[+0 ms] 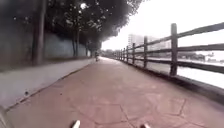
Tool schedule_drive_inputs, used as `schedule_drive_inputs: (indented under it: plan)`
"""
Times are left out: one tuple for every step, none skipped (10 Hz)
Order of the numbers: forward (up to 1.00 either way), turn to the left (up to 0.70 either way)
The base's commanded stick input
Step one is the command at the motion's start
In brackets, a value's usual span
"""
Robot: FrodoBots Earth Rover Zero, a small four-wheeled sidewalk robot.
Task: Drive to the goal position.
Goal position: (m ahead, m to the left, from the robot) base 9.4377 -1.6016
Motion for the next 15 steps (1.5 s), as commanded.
schedule_drive_inputs:
  plan:
    - [0.7,0.0]
    - [0.7,0.0]
    - [0.7,0.0]
    - [0.7,0.0]
    - [0.7,0.0]
    - [0.7,0.0]
    - [0.7,0.01]
    - [0.7,0.06]
    - [0.7,0.18]
    - [0.7,0.32]
    - [0.7,0.06]
    - [0.7,0.0]
    - [0.7,0.0]
    - [0.7,0.0]
    - [0.7,0.0]
